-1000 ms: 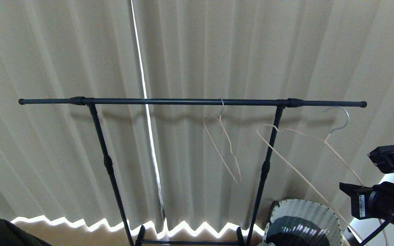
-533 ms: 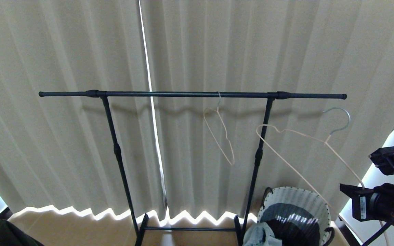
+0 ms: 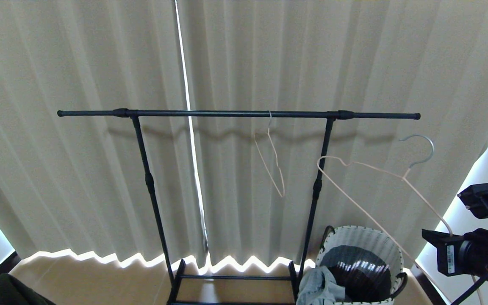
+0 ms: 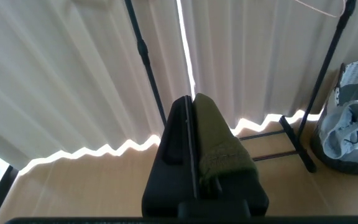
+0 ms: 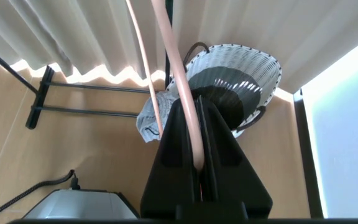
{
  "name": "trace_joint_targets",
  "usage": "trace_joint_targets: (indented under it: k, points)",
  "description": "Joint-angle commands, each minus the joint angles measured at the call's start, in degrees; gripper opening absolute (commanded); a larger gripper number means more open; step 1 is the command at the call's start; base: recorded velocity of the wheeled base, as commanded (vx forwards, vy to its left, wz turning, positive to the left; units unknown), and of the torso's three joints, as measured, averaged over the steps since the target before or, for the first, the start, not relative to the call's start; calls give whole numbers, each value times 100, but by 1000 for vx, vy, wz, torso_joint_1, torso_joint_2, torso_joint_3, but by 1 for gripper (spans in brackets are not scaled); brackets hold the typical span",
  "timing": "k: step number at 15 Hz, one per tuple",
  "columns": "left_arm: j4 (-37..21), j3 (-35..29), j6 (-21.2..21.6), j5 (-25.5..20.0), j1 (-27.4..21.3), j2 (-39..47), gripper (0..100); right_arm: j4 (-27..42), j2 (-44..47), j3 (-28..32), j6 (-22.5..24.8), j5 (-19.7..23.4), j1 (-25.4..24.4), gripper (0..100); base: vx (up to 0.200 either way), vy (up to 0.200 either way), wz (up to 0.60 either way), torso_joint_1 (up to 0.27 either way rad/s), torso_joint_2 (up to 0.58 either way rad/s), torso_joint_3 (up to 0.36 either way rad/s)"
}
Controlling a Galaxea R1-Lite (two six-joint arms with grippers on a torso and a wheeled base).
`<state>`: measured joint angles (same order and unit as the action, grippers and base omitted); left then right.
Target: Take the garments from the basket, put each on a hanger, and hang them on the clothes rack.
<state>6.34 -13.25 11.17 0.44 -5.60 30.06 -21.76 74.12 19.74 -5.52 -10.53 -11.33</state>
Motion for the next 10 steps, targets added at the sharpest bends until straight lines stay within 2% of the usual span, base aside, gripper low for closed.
trace_joint_targets:
  k: [1,5,7,10]
  points:
    - [-10,-20,8,0,6,17,0,-4,-55,-40,-1,-1,-1,0,0,0,0,0,0,0]
    - [-54,-274,0,35,41,290,0,-21,-275,-93,7,60,-36,0,0,0,0,0,0,0]
    - [-45,-608,0,35,155,905,0,-21,-266,39,-1,86,-80,0,0,0,0,0,0,0]
    - [-54,-1285,0,26,313,1889,0,-21,-275,215,-133,333,-450,0,0,0,0,0,0,0]
